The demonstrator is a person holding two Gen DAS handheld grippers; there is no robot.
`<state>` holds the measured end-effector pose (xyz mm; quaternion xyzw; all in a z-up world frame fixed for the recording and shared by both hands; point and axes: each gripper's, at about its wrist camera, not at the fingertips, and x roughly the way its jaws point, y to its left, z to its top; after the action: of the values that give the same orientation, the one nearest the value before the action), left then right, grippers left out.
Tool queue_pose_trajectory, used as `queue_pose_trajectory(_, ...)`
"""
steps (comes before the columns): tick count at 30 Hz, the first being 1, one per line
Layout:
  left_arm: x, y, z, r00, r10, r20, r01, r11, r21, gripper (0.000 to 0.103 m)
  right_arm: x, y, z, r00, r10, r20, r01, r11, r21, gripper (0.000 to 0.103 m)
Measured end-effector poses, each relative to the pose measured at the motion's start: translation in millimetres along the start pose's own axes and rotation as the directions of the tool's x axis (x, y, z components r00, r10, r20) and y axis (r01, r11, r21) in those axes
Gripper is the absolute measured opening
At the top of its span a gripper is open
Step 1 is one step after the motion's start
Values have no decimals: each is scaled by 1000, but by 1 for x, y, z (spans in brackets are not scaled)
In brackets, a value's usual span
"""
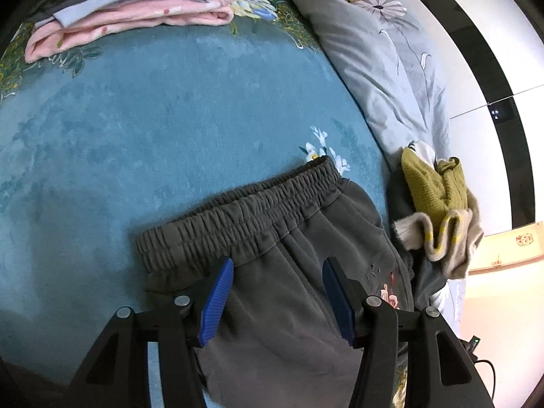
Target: Fold clothes
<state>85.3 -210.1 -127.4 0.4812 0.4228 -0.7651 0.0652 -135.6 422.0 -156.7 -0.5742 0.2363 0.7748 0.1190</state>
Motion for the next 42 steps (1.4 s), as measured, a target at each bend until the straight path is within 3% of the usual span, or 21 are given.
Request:
queue_pose_trajectory(1,0,0,0,1000,-2,1,2,1000,-4,59,0,-4,1,1000,-8,-2,8,1000,22,22)
queue_pose_trajectory(2,0,1,1,1000,-4,4,4,1000,-8,59,-1,-10,3,1000,-17,-4,18,999,45,7)
queue_pose_trajectory(3,-1,2,1,1000,-7,5,7,1000,-11,59,-2,-13,4,999,-39,-1,39,998,58,1)
queue_pose_trajectory(6,-1,1,1,1000,-19,2,19,1000,-12,59,-15,-17,3,997,-66,39,64,996,64,0)
queue_pose_trajectory(13,-3,1,1,999,-48,-6,48,999,-14,59,-81,12,18,983,94,159,-78,992,-99,0)
queue_pose_trajectory(17,-3,-1,0,999,-44,-10,44,999,-5,59,-76,19,28,979,173,105,-159,979,-128,0)
queue_pose_trajectory(19,-2,-1,0,999,-36,-13,36,999,-5,59,-56,16,26,984,168,55,-162,982,-100,15)
queue_pose_trajectory(20,-2,0,-1,999,-31,-13,30,1000,-8,59,-48,16,23,987,158,41,-154,984,-87,45)
queue_pose_trajectory(21,-2,1,-1,1000,-27,-11,27,1000,-12,59,-40,16,20,989,147,28,-145,987,-74,63)
queue_pose_trajectory(23,-3,3,-1,1000,-22,-5,22,999,-25,59,-25,15,13,992,126,2,-126,991,-49,63)
queue_pose_trajectory(26,-5,7,-1,1000,-20,6,20,999,-45,59,-2,22,8,999,28,-23,-29,998,-52,63)
queue_pose_trajectory(28,-6,10,0,1000,-22,11,22,998,-57,59,5,28,4,999,-19,-30,17,997,-70,56)
queue_pose_trajectory(30,-5,11,1,1000,-24,10,25,998,-65,59,7,28,1,997,-63,-36,60,995,-83,6)
queue_pose_trajectory(31,-4,11,1,1000,-25,6,26,998,-62,59,8,27,0,996,-84,-43,80,993,-86,6)
queue_pose_trajectory(34,-2,8,1,1000,-30,-3,30,998,-50,59,-11,25,-1,999,-45,-17,43,994,-100,3)
queue_pose_trajectory(37,-1,4,0,999,-35,-3,35,999,-22,59,-61,13,-5,991,118,61,-110,987,-118,2)
queue_pose_trajectory(40,2,1,0,999,-42,-12,42,999,-10,59,-123,-23,-21,928,320,192,-295,944,-150,2)
queue_pose_trajectory(42,5,0,0,999,-39,-27,39,999,-11,59,-102,-58,-32,958,249,138,-238,967,-96,3)
